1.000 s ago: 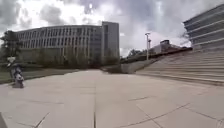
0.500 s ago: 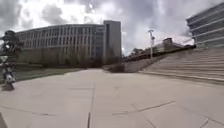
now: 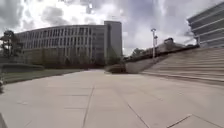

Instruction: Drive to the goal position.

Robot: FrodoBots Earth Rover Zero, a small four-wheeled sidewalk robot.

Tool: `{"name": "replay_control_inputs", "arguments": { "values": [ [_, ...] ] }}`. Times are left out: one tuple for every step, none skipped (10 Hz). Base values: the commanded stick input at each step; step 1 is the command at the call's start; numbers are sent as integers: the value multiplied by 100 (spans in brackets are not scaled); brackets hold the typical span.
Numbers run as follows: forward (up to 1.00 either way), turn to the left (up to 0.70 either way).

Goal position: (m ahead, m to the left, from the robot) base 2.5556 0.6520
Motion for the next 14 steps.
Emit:
{"name": "replay_control_inputs", "arguments": {
  "values": [
    [100, 0],
    [100, 0],
    [100, 0],
    [100, 0],
    [100, 0],
    [100, 0],
    [100, 0],
    [100, 0],
    [100, 0],
    [100, 0],
    [100, 0],
    [100, 0],
    [100, 0],
    [100, 0]
  ]
}}
